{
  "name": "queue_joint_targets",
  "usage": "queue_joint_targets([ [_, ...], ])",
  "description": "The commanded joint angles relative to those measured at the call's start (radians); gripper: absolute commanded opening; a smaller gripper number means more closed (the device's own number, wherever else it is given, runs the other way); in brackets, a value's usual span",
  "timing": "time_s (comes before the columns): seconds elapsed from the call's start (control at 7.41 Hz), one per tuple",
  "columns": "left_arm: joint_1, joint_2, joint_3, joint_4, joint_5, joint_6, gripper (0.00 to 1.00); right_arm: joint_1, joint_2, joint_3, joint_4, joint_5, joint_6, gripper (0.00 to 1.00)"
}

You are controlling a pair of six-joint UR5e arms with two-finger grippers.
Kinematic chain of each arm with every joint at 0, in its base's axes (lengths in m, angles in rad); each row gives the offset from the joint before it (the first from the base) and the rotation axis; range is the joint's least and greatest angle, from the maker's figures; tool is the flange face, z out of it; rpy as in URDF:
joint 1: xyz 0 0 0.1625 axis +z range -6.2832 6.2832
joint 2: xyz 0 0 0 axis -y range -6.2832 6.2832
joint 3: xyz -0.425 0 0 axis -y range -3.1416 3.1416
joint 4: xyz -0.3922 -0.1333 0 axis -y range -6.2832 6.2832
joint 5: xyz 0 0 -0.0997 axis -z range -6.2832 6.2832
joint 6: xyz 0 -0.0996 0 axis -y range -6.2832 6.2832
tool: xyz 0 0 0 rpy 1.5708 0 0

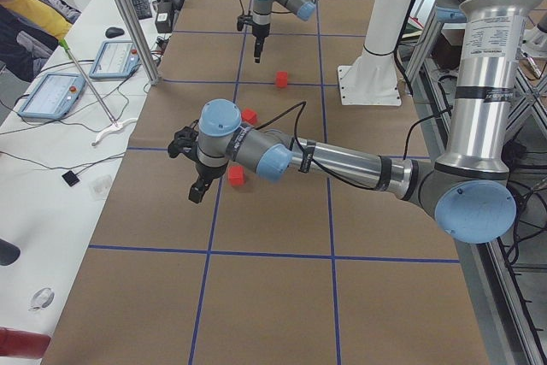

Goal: Form red blocks into L shape at center
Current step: 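Raise the right gripper away while the left gripper reaches toward a red cube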

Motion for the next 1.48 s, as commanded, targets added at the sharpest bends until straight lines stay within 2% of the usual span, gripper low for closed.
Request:
queue_joint_targets([
  [0.0, 0.162, -0.060, -0.070, -0.012, 0.009, -0.225, 1.00, 0.246, -0.098, 0.006, 0.001, 0.176, -0.306, 0.99],
  [0.27, 0.353, -0.198, -0.055, -0.001, 0.012, -0.363, 1.00, 0.433, -0.237, 0.006, 0.001, 0.279, -0.637, 0.99],
  [0.4, 0.411, -0.240, -0.051, -0.001, 0.014, -0.411, 1.00, 0.507, -0.317, 0.006, 0.001, 0.296, -0.792, 0.99],
  [0.54, 0.484, -0.255, -0.051, -0.001, 0.041, -0.460, 1.00, 0.567, -0.387, 0.003, 0.003, 0.298, -0.908, 0.99],
  [0.67, 0.541, -0.269, -0.037, 0.002, 0.132, -0.482, 1.00, 0.617, -0.455, 0.003, 0.006, 0.307, -1.012, 0.99],
  [0.94, 0.581, -0.345, 0.058, 0.002, 0.146, -0.502, 1.00, 0.699, -0.575, 0.015, 0.027, 0.359, -1.075, 0.99],
  [1.08, 0.626, -0.382, 0.096, 0.002, 0.161, -0.528, 1.00, 0.699, -0.610, 0.022, 0.032, 0.353, -1.076, 0.99],
  [1.35, 0.673, -0.462, 0.190, 0.002, 0.237, -0.549, 1.00, 0.699, -0.610, 0.022, 0.032, 0.353, -1.072, 0.99],
])
